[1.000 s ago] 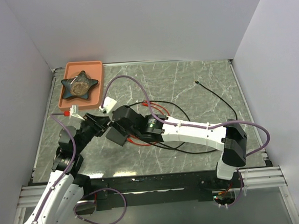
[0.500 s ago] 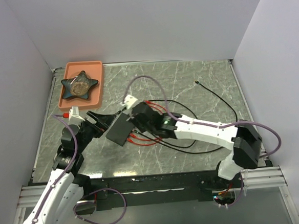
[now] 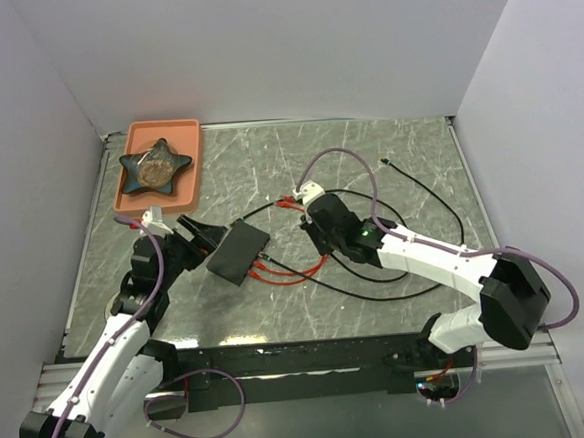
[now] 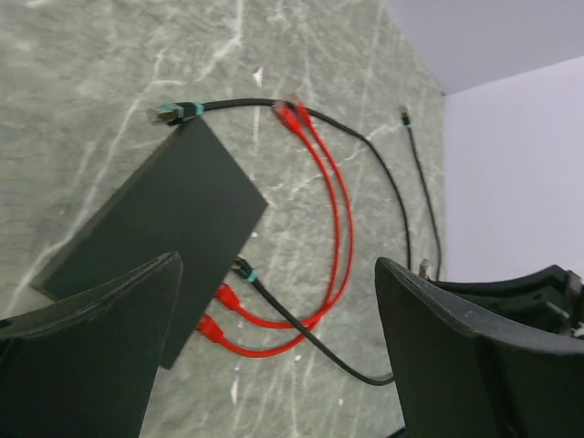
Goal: Insert the plug into the switch port
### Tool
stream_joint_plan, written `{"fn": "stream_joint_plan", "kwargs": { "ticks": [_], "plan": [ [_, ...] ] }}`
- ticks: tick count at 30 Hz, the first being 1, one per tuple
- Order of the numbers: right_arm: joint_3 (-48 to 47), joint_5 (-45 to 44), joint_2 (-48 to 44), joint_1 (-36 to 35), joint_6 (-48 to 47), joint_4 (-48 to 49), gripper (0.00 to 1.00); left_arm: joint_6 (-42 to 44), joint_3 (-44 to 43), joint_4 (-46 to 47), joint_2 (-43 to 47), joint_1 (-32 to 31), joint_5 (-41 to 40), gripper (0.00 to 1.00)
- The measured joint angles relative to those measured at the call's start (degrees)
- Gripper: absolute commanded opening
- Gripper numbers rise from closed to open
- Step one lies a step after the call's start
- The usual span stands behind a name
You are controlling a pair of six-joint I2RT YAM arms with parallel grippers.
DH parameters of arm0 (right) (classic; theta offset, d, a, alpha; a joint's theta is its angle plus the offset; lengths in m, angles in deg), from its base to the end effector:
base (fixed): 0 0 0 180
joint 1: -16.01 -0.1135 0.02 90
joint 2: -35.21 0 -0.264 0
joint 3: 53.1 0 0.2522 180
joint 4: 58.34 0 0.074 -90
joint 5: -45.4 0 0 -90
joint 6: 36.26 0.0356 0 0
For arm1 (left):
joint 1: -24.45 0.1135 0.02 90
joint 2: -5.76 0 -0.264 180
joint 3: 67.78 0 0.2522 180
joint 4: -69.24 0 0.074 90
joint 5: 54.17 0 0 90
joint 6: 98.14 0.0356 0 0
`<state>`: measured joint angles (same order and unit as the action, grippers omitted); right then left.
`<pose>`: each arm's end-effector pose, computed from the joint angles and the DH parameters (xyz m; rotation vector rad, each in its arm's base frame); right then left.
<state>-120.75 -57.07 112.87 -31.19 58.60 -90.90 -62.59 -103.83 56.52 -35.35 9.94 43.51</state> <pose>0.2041 0.2091 0.2540 -0.7275 2.1840 0.2175 0.1696 -0.0488 0.2315 -0.5879 1.9031 -0.9316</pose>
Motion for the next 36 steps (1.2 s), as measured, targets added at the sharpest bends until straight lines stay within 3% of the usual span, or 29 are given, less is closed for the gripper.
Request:
{"fn": "stream_joint_plan", "kwargs": {
  "ticks": [11,20,36],
  "plan": [
    [-6.0,6.0,10.1,0.0,-0.9,-0.7,0.00,6.8,0.5,3.3,-6.9,0.0,-4.9,0.90],
    [-15.9,9.1,20.7,0.0,-2.6,-2.3,0.00,12.0,-1.9,6.0,-22.2,0.0,-6.4,0.86],
    [-25.0,13.6,34.0,-0.4,-6.8,-7.5,0.00,17.9,-4.4,17.5,-38.1,0.0,-2.3,0.83]
  ]
}}
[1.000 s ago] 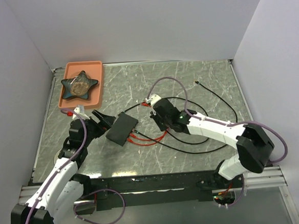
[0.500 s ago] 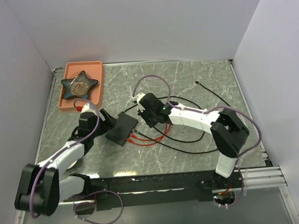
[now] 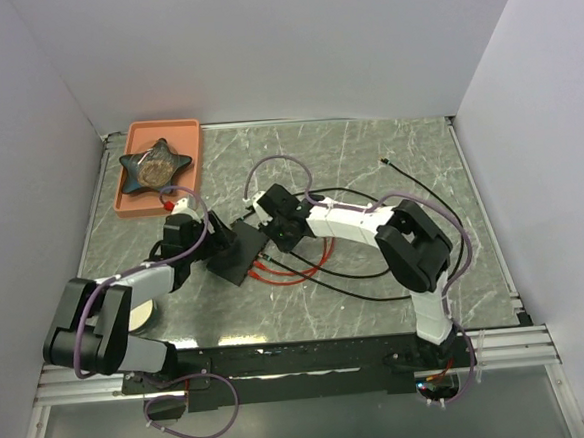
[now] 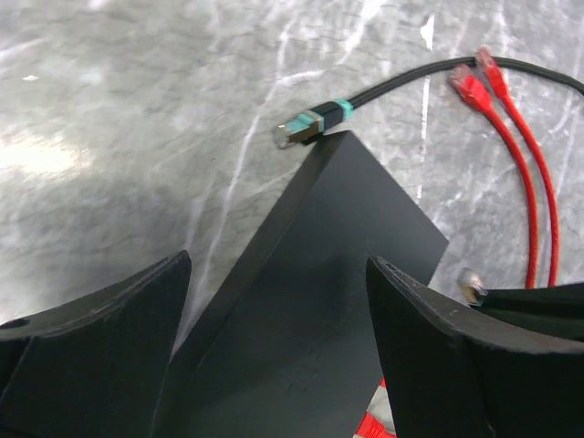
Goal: Insert the plug into the switch port
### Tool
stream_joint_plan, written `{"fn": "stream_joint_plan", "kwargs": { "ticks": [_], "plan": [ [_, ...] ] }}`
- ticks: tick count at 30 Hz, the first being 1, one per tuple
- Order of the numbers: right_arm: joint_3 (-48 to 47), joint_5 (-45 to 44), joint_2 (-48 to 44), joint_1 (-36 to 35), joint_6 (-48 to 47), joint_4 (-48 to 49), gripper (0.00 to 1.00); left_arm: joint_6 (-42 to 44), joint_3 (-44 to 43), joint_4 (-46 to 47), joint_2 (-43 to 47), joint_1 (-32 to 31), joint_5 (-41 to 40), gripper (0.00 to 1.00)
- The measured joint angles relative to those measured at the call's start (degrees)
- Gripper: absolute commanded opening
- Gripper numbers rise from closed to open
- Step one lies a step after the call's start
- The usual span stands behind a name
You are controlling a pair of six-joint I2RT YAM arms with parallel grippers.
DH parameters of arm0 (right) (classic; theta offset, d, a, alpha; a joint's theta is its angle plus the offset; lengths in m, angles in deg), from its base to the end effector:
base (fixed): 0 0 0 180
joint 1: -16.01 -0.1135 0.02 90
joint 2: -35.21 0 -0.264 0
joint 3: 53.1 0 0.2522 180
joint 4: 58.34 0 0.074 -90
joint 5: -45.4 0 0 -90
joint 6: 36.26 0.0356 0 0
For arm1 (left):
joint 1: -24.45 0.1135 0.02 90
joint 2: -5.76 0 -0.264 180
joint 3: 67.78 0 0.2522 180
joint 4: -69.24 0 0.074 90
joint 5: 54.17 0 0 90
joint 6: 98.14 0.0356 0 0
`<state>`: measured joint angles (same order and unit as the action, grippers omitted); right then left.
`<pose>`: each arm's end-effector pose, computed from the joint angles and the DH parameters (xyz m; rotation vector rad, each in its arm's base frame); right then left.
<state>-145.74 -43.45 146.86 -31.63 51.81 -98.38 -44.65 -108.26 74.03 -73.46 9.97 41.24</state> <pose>0.2772 0.3051 0.1827 -1.1111 2.3889 0.3077 0.2491 -0.0678 0.1539 -0.3702 2.1944 -0.6046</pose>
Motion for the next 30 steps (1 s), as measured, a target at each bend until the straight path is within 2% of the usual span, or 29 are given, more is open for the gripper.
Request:
{"fn": "stream_joint_plan", "kwargs": {
  "ticks": [8,15,30],
  "plan": [
    [-2.4,1.3,3.1,-0.8,-0.9,-1.6,0.00,1.4,0.0,4.0,-1.5,0.0,3.8,0.81],
    [-2.4,2.0,3.1,-1.4,-0.9,-2.1,0.00,1.5,0.1,5.0,-1.5,0.0,5.1,0.76],
    [-5.4,2.6,6.1,-1.5,-0.5,-2.4,0.00,1.4,0.1,8.2,-5.0,0.1,7.7,0.72]
  ]
}}
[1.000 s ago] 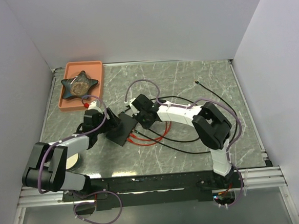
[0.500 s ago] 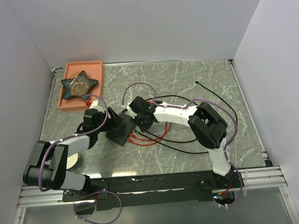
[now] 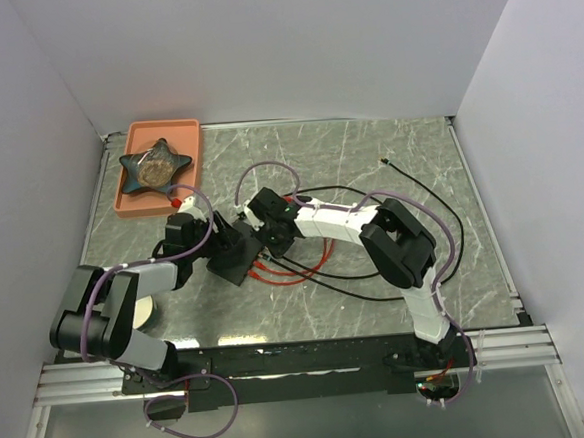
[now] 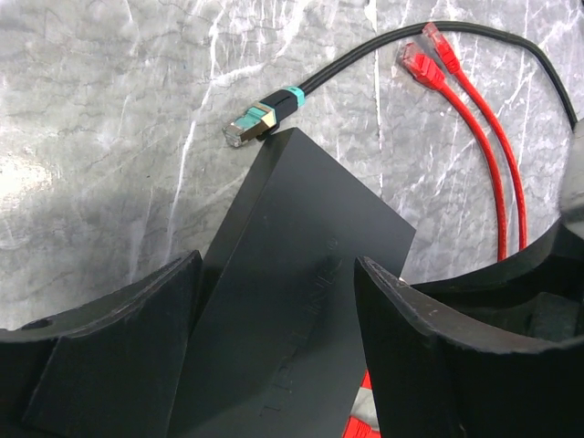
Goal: Insert the plug into the switch port
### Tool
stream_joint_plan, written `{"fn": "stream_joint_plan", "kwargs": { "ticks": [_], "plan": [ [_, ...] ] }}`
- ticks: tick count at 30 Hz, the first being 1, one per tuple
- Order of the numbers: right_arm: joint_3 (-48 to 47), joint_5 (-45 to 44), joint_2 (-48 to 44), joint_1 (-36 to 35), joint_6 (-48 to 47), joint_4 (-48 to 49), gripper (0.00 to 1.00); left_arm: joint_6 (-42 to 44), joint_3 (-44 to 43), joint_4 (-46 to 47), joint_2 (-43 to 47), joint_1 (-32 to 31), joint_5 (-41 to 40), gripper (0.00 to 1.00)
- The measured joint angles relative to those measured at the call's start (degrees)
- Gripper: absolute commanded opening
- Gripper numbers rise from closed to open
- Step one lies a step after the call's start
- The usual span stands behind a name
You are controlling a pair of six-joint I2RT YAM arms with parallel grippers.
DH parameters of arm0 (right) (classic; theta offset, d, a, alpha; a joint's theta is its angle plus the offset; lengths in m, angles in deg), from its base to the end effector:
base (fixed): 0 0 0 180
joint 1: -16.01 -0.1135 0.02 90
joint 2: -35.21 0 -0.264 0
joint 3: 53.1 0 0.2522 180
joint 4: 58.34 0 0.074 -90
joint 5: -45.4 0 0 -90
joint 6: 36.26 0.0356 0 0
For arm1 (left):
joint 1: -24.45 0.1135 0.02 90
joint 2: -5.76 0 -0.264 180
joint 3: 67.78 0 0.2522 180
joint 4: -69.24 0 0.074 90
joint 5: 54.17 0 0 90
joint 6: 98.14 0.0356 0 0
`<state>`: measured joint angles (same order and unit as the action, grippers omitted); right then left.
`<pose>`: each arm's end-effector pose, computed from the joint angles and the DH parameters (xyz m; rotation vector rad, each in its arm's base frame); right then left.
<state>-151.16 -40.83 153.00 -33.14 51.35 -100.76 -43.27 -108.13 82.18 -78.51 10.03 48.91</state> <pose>0.2806 0.3280 0.1651 -1.1937 2.4219 0.3472 0.2580 -0.0747 0.1453 -0.2532 2.1743 -0.7455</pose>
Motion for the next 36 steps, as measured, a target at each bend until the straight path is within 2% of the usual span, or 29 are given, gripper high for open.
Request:
{"fn": "stream_joint_plan", "kwargs": {
  "ticks": [36],
  "plan": [
    [-0.1,-0.7,0.1,-0.1,1.5,1.0,0.00,0.0,0.0,1.4,-1.5,0.3,0.6,0.70]
  ]
}}
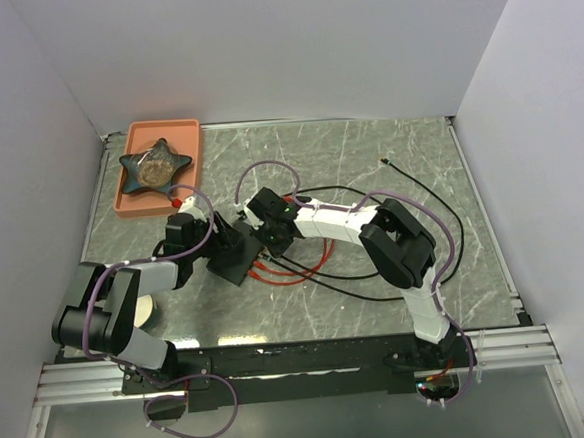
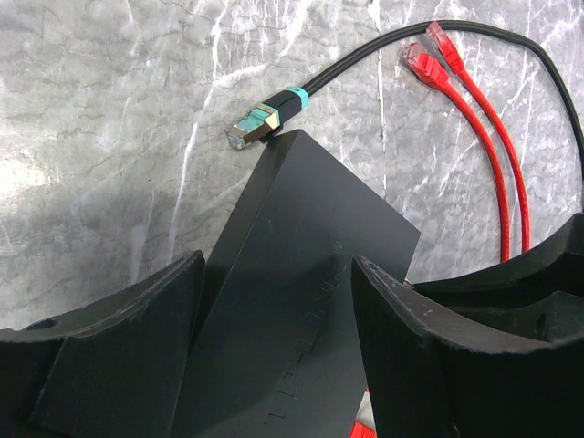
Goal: Insert the plug into the switch port
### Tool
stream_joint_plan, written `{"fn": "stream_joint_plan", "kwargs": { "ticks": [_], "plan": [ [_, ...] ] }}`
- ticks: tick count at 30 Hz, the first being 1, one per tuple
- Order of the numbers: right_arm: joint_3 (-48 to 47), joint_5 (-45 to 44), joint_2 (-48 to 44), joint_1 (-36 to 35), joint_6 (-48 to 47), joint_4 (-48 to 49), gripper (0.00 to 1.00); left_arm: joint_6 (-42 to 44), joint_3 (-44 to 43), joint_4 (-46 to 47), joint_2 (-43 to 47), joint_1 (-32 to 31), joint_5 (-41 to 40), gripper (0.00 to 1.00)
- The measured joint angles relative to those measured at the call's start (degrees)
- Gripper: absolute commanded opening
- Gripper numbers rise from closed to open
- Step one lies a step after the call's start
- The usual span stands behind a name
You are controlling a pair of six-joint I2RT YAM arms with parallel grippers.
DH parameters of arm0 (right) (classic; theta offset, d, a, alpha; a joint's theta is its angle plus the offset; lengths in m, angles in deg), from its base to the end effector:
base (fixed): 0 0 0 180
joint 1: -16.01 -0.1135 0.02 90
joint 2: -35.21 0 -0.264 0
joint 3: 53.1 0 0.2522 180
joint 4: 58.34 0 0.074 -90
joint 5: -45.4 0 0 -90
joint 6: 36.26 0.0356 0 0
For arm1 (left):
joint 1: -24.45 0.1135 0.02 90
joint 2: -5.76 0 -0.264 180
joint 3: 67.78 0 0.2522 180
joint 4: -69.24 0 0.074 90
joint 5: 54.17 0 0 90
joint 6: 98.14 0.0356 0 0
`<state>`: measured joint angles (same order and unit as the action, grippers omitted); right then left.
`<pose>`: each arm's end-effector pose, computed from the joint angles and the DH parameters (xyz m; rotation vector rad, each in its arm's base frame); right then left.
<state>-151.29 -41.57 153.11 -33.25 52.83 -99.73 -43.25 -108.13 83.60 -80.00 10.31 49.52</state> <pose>0.2818 0.3300 0.1658 -1.1534 2.4208 0.3477 0.2603 -0.0743 0.1412 -0.2519 2.1762 -0.7533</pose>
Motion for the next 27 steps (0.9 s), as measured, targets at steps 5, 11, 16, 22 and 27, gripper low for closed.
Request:
{"fn": "stream_joint_plan", "kwargs": {
  "ticks": [5,11,16,22,27],
  "plan": [
    [0.0,-0.1,0.0,-0.1,0.0,0.0,0.00,0.0,0.0,0.0,0.0,0.0,0.0,0.70],
    [0.1,-0.8,0.0,-0.3,0.0,0.4,0.00,0.0,0.0,0.0,0.0,0.0,0.1,0.70],
    [0.1,-1.7,0.0,-0.4,0.8,1.5,0.00,0.0,0.0,0.0,0.0,0.1,0.1,0.70],
    [0.5,-2.1,-0.2,-0.4,1.5,2.1,0.00,0.0,0.0,0.1,0.0,0.1,0.1,0.70],
    [0.5,-2.1,-0.2,-0.5,1.4,2.3,0.00,0.2,0.0,0.2,0.0,0.1,0.2,0.70]
  ]
}}
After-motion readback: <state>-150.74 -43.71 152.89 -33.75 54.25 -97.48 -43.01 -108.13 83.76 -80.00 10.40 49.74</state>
